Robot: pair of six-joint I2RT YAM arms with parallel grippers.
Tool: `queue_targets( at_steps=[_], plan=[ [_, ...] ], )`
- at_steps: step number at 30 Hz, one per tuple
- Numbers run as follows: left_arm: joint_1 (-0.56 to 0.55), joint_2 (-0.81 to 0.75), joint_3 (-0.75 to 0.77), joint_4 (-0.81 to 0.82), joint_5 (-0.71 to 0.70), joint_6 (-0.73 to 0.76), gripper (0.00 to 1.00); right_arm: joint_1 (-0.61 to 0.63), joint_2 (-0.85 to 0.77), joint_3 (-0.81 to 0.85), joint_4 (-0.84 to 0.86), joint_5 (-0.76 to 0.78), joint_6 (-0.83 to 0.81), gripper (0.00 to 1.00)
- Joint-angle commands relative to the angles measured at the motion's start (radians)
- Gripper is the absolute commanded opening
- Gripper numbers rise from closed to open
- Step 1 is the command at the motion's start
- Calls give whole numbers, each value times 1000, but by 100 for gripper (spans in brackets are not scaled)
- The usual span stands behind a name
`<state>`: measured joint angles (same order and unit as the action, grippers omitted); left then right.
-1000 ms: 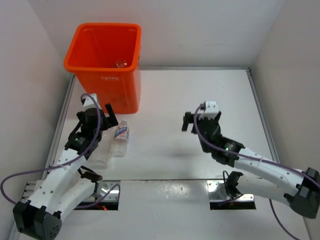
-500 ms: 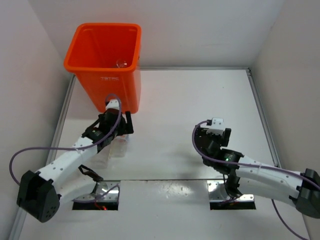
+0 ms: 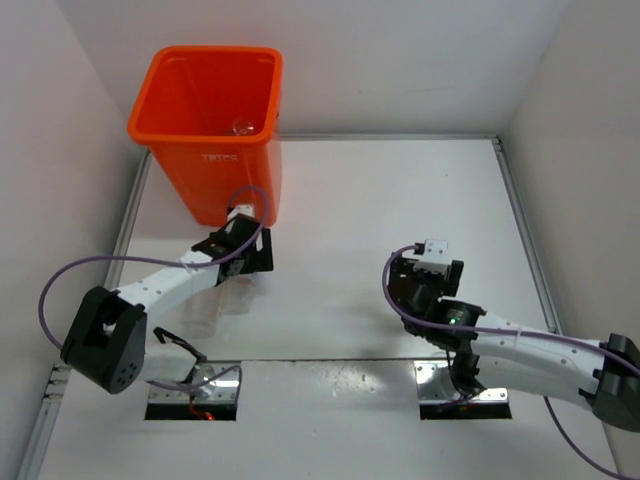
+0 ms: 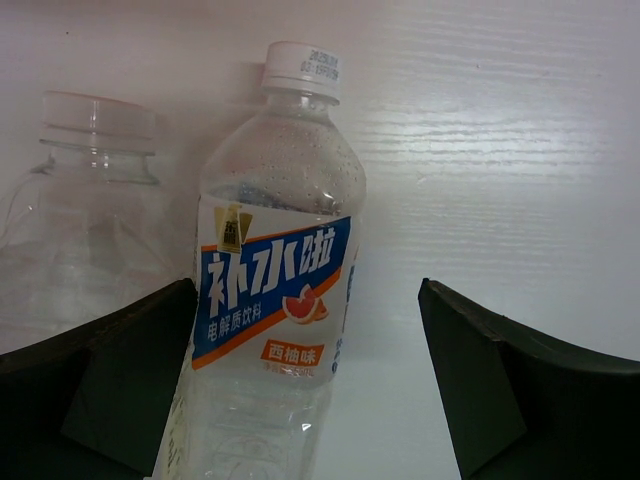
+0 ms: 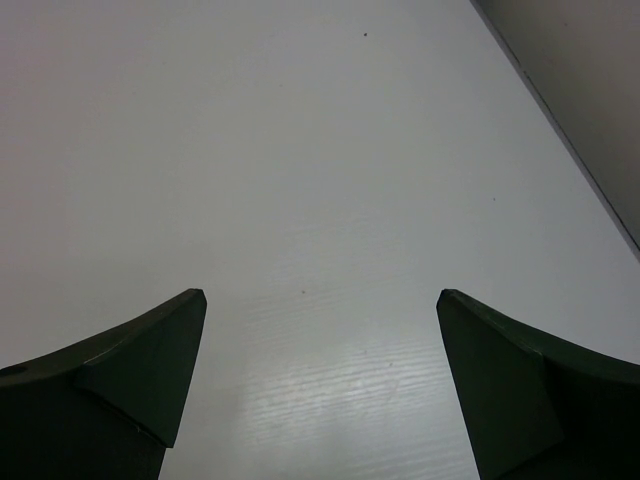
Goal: Put the plastic bottles in the bin
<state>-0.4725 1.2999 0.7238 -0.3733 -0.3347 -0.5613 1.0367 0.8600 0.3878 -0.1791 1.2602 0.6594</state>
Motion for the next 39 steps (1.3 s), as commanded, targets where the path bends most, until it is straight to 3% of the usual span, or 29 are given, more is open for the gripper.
queue_targets(
  at_steps=[1,9,16,18,23,29,32,35,37,39],
  plan=[
    [0,28,45,37,-13,-20,100,5,-16,16,6,44,17,100],
    [9,136,72,47,6,-40,99,14,-16,16,6,34,17,100],
    [9,183,83,47,40,-51,85,14,-7,16,6,34,17,100],
    [9,138,83,36,51,-51,79,14,-7,16,6,34,17,100],
    [-89,-29,98,-4,17,-51,76,14,2,25,-3,34,17,100],
    [-224,-257,166,-39,-35,61,71,-6,49,45,-25,34,42,100],
    [-235,-269,189,-85,-92,81,71,-24,77,65,-43,24,51,100],
    [-235,-223,180,-122,-159,58,84,-24,102,85,-54,24,62,100],
    [-235,-200,167,-122,-184,9,98,-24,102,85,-65,24,71,100],
    [-235,-156,167,-122,-184,-18,100,-24,102,85,-65,15,71,100]
  ],
)
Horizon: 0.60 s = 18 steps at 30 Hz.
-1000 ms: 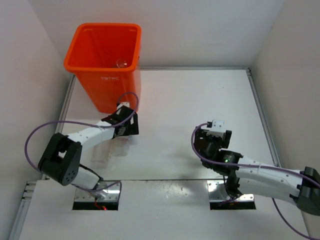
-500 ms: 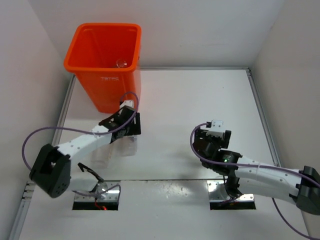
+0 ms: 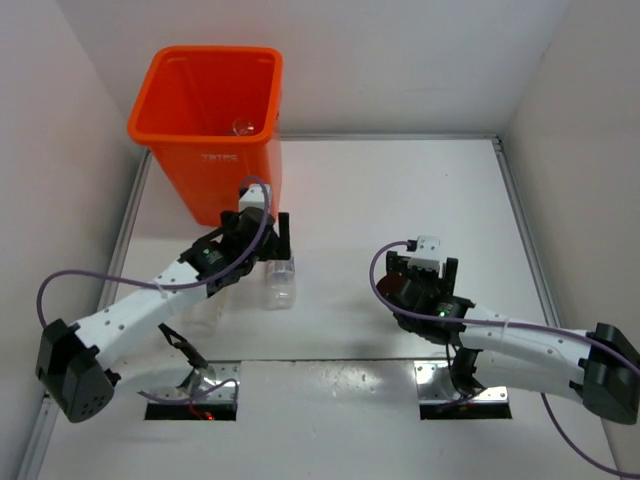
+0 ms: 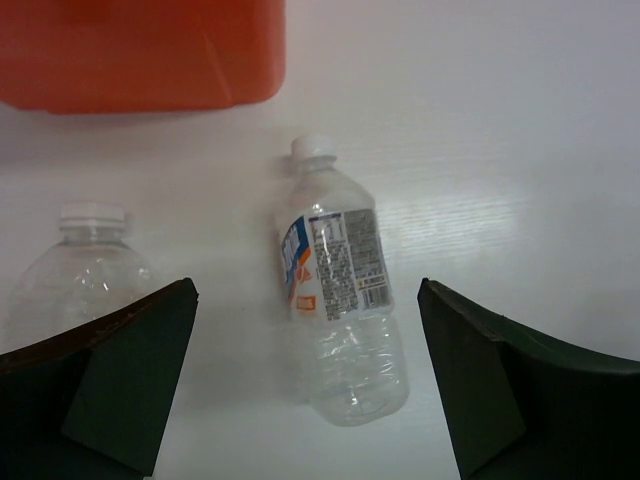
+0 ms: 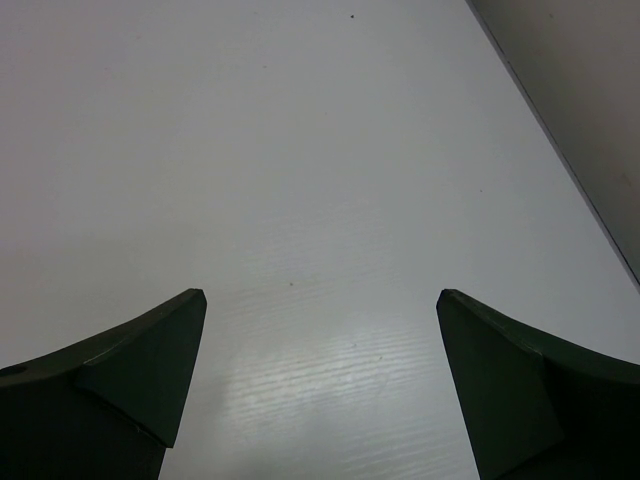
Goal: Put the plastic bottles in the bin
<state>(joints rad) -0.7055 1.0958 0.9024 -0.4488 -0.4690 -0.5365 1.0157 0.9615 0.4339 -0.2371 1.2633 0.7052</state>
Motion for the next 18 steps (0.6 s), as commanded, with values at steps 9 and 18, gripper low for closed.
queue_targets(
  at_steps=[9,18],
  plan=[
    [-2,173,-43,-1,20,-68,100,-3,0,39,-7,2,25,100],
    [8,251,-109,36,72,-105,100,-3,0,39,-7,-16,25,100]
  ],
)
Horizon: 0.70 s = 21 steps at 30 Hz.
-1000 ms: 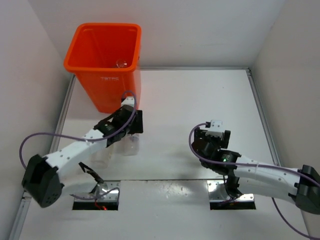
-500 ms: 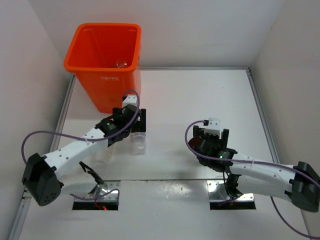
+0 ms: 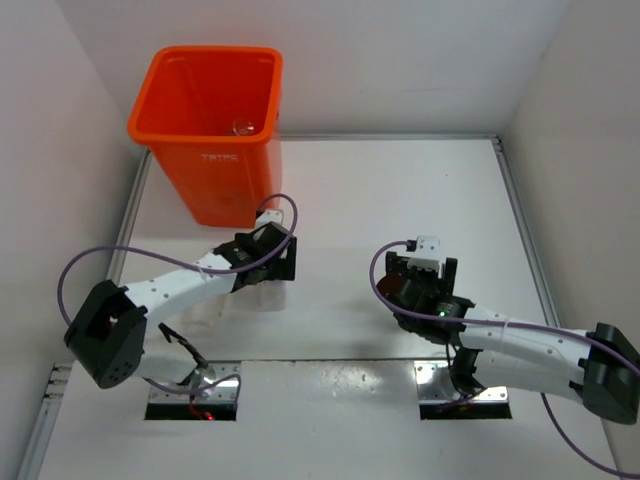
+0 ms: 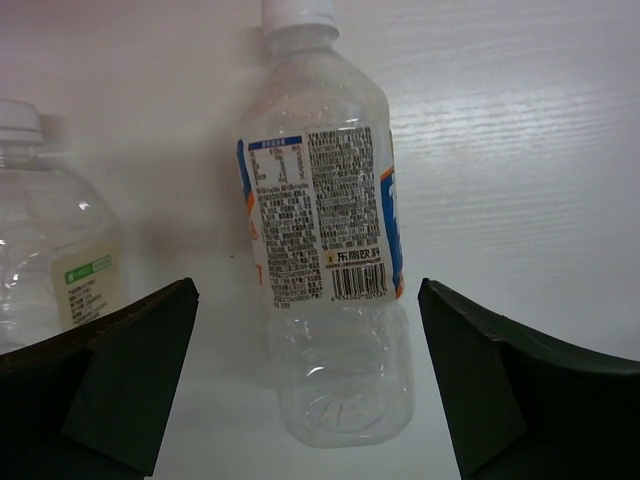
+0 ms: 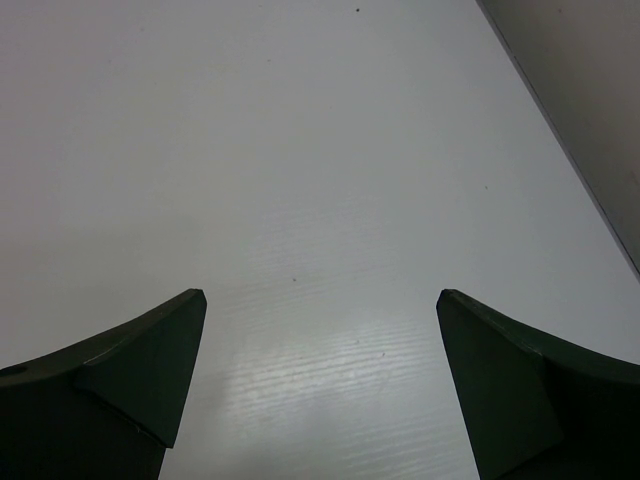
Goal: Put the plastic bottles in the bin
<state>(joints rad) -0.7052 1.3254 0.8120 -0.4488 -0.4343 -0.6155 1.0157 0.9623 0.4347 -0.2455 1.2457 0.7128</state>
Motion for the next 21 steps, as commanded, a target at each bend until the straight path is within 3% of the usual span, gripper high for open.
queue_targets(
  at_steps=[1,12,17,21],
  plan=[
    [18,32,-19,45,51,-26,100,-3,0,38,2,1,17,100],
    [72,194,12,65,199,30,97,-3,9,47,2,1,8,100],
    [72,215,30,65,246,51,79,-3,18,47,2,1,8,100],
    [72,144,19,56,246,51,64,-3,18,47,2,1,8,100]
  ],
)
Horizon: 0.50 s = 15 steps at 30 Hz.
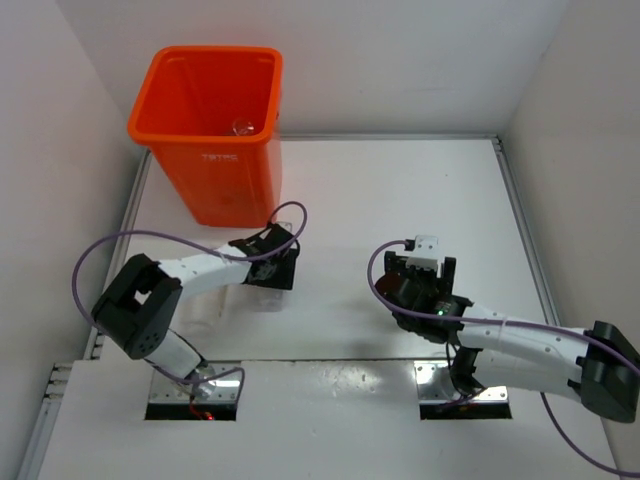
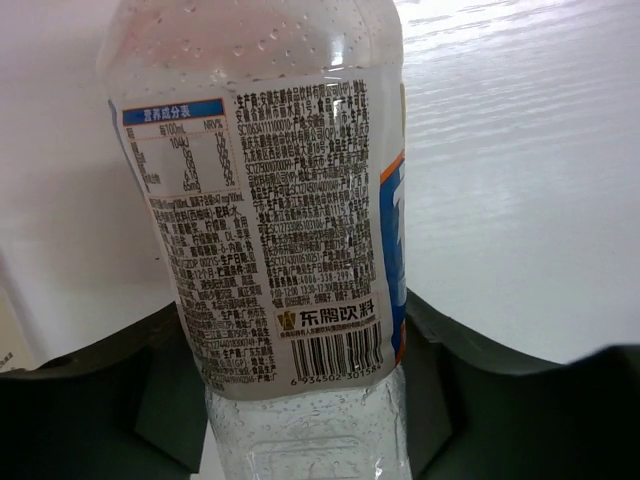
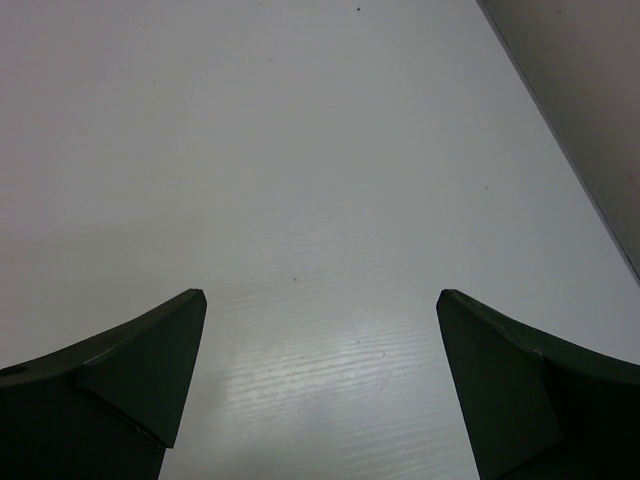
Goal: Put the plastic bottles in the bin
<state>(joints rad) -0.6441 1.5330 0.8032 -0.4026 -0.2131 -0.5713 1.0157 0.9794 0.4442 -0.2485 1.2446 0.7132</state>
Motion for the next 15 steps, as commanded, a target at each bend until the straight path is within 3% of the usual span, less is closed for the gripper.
queue_targets(
  at_steps=[1,3,6,11,15],
  plan=[
    [11,-80,28,10,24,7,61,-3,1,37,5,3,8,100],
    [0,-137,54,-27,24,27,46,-3,1,37,5,3,8,100],
    [-45,-215,103,-79,44,82,38,-3,1,37,5,3,8,100],
    [-149,-297,323,-168,100,279,34,-3,1,37,5,3,8,100],
    [-284,-297,545,-296,26,392,34,-3,1,37,5,-7,8,100]
  ],
)
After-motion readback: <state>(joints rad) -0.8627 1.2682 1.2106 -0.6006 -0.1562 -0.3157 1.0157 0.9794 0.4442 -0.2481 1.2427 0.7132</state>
